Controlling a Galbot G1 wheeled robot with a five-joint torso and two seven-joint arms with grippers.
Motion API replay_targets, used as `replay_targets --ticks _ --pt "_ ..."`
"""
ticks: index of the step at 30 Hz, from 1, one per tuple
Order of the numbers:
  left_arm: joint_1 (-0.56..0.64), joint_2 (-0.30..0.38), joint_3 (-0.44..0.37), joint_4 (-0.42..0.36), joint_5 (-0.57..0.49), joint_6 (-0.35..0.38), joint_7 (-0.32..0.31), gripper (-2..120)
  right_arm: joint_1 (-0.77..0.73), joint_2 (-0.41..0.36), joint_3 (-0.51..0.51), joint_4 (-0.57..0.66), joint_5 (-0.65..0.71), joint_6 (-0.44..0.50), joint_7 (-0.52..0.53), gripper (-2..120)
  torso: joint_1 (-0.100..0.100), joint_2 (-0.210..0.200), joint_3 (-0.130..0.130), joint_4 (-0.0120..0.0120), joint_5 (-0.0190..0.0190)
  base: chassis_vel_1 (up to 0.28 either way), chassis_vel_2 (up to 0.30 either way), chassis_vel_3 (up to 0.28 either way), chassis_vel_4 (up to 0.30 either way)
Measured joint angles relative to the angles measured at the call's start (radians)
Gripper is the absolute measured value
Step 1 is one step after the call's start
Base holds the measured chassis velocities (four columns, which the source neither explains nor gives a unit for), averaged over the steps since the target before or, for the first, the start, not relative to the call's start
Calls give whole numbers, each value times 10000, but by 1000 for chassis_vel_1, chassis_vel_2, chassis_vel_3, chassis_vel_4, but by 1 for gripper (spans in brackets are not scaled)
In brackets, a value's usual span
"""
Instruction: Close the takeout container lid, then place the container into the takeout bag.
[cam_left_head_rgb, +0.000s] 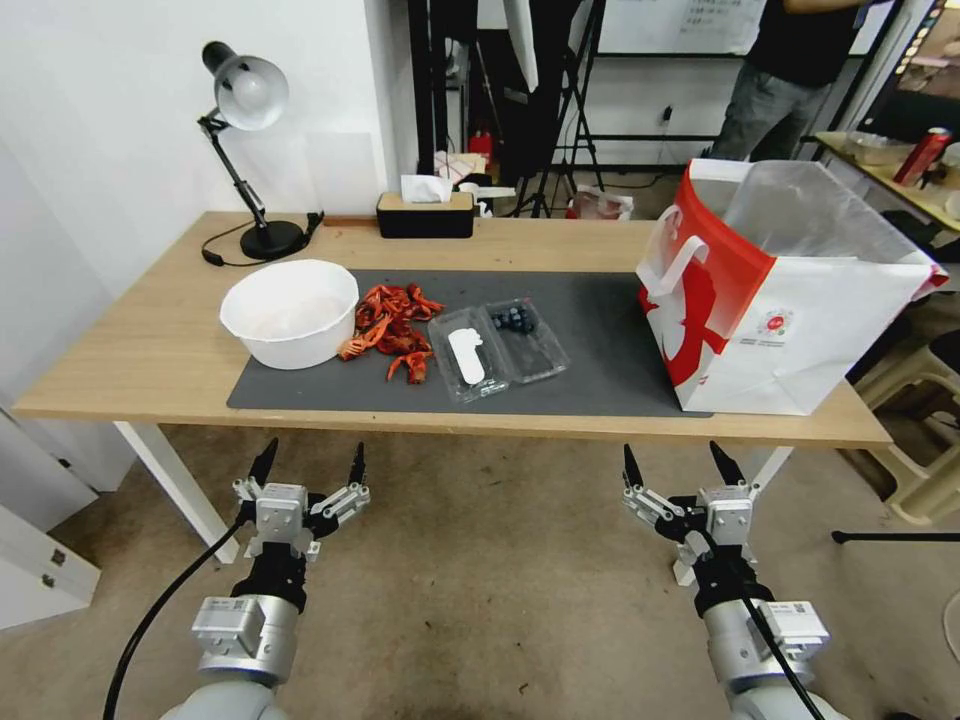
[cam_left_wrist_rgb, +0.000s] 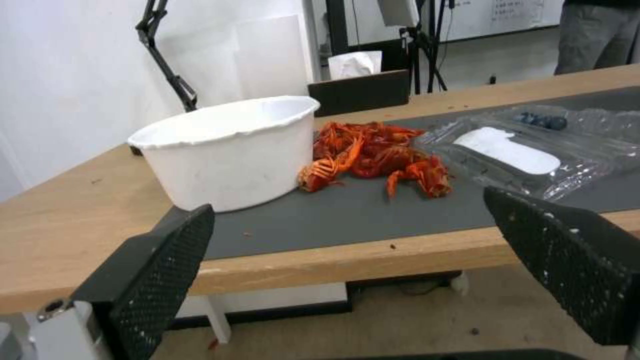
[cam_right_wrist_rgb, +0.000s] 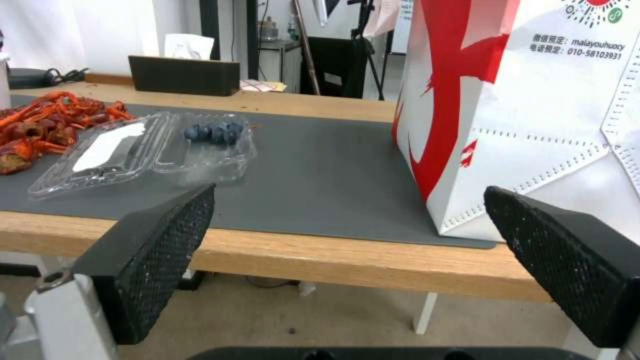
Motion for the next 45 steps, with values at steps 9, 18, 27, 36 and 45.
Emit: replay_targets --ticks 9,18,27,36,45 --pt "0 0 0 0 0 0 0 100 0 0 0 0 0 0 0 100 0 0 0 0 0 0 0 0 0" --pt "1 0 0 0 0 0 0 100 0 0 0 0 0 0 0 100 0 0 0 0 0 0 0 0 0" --pt "453 -250 -133 -406 -733 559 56 100 -69 -341 68 -149 375 -250 -504 100 0 0 0 -2 -1 0 0 0 0" --pt "1147 -603 -97 -965 -1814 1423 401 100 -337 -1803 473 -863 1929 -1402 -2574 100 0 0 0 -1 -1 0 0 0 0" --pt "1112 -720 -26 -604 -1729 1011 429 100 -239 -1965 559 -800 2059 -1055 -2765 100 0 0 1 0 1 0 0 0 0"
